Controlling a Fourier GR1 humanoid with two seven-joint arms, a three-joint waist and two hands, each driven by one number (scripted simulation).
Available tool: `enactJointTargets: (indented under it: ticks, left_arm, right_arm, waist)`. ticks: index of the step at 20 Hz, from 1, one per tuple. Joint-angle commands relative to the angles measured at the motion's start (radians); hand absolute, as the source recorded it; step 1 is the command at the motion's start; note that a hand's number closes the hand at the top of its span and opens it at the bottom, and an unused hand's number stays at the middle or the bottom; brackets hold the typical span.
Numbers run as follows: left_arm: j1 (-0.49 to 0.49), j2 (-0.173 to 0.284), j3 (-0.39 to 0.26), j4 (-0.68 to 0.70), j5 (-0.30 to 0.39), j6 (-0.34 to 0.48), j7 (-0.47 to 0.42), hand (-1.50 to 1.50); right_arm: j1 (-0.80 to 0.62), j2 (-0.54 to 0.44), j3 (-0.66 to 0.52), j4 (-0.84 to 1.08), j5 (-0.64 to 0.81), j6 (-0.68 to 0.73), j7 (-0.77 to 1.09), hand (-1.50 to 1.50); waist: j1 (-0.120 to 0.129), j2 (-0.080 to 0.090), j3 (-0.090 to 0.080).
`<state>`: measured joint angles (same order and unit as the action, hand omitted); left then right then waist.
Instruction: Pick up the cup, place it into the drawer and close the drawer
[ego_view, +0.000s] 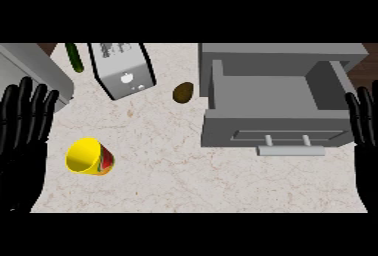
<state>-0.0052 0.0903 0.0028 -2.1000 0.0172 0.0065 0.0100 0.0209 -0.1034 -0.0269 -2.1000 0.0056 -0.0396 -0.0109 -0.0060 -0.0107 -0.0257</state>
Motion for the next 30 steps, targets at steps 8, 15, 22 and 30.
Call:
enactJointTargets:
  ticks: [8, 15, 22, 30]
  left_arm:
    - [0.064, 0.115, 0.102, 0.114, 0.477, -0.348, -0.025, -1.50]
    - [-0.001, 0.115, 0.131, 0.187, 0.486, -0.376, -0.004, -1.50]
    - [-0.033, 0.075, 0.102, 0.148, 0.450, -0.316, 0.071, -1.50]
    - [-0.019, 0.089, 0.171, 0.270, 0.426, -0.397, -0.003, -1.50]
  right_arm:
    - [-0.022, 0.013, 0.073, 0.023, -0.110, 0.090, 0.074, -1.50]
    - [-0.123, 0.021, 0.051, 0.036, -0.106, 0.069, 0.150, -1.50]
    - [-0.106, 0.035, 0.060, 0.078, -0.090, 0.089, 0.107, -1.50]
    - [-0.104, 0.018, 0.000, 0.041, -0.147, 0.115, 0.125, -1.50]
  waist:
    - [0.015, 0.012, 0.024]
    - [0.007, 0.011, 0.026]
    - [0.005, 0.010, 0.026]
    - [0.005, 0.011, 0.026]
